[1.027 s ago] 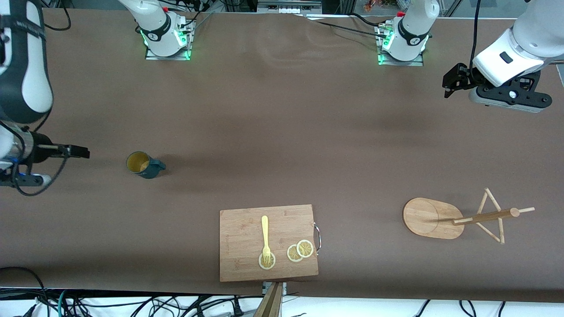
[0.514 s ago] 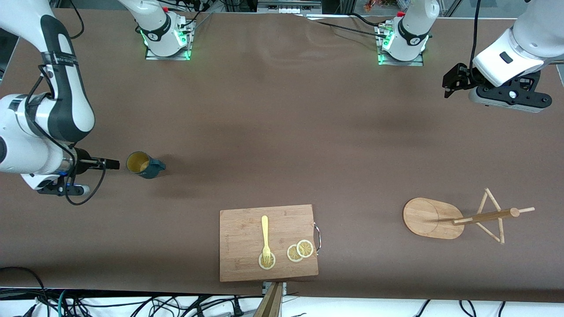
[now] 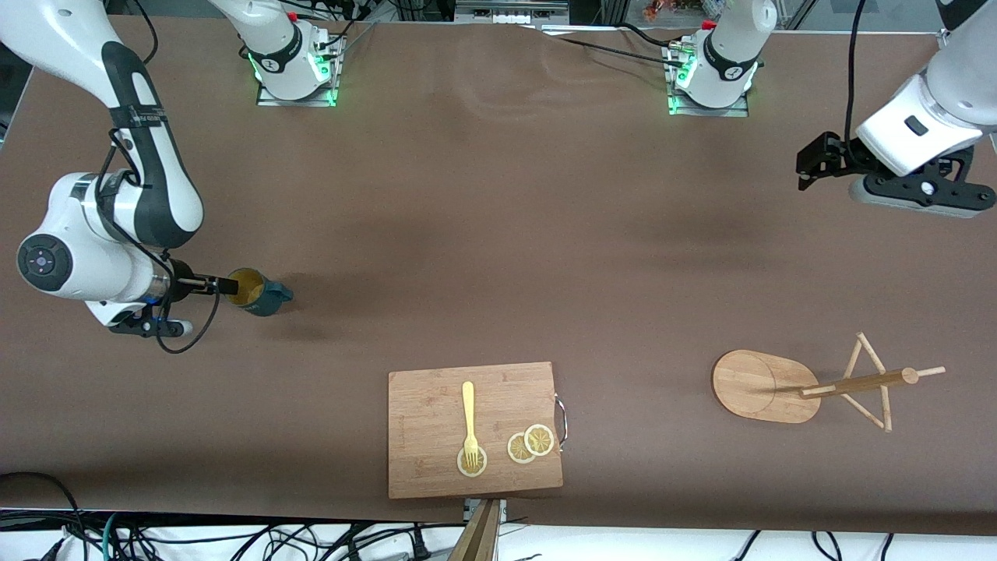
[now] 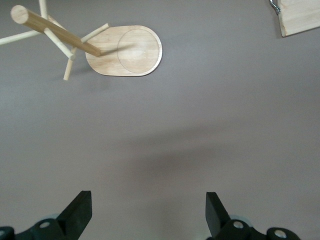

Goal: Pass cup and hang on rack
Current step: 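Reach the right gripper to the teal mug and grasp its rim, then lift the teal mug with the right gripper toward the table middle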

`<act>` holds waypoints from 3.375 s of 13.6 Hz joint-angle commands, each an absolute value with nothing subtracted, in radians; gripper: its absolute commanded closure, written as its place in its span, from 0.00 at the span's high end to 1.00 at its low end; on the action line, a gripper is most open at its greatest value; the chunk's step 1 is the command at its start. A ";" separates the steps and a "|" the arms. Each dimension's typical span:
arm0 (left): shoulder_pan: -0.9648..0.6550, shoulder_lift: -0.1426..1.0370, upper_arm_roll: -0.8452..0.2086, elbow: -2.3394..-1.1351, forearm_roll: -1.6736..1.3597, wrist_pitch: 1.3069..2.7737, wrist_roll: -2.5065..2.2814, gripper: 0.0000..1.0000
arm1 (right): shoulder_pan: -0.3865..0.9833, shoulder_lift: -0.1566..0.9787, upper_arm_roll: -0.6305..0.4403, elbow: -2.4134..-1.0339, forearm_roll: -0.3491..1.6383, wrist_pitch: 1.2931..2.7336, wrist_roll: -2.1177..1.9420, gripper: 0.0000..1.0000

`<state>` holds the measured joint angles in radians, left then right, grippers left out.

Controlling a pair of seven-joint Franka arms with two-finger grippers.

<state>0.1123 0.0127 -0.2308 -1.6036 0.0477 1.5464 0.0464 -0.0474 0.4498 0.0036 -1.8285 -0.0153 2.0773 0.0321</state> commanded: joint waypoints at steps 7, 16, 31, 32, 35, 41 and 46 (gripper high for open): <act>0.155 0.063 -0.236 -1.592 0.074 1.614 0.063 1.00 | -0.051 0.407 0.008 -1.970 -0.002 2.191 0.040 0.64; 0.170 0.064 -0.244 -1.591 0.075 1.632 0.064 1.00 | -0.051 0.394 0.020 -1.939 -0.002 2.177 0.035 0.00; 0.173 0.055 -0.245 -1.565 0.061 1.637 0.057 1.00 | 0.339 0.475 0.075 -1.568 0.121 2.040 0.528 0.00; 0.173 0.055 -0.245 -1.565 0.060 1.635 0.055 1.00 | 0.401 0.498 0.075 -1.530 0.120 2.043 0.622 0.00; 0.173 0.054 -0.250 -1.566 0.060 1.629 0.055 1.00 | 0.553 0.607 0.074 -1.366 0.117 2.040 0.858 0.00; 0.173 0.057 -0.249 -1.569 0.060 1.625 0.055 1.00 | 0.761 0.721 0.075 -1.243 0.118 2.082 1.106 0.00; 0.172 0.061 -0.249 -1.571 0.060 1.625 0.051 1.00 | 0.795 0.779 0.181 -1.241 0.146 2.158 1.127 0.00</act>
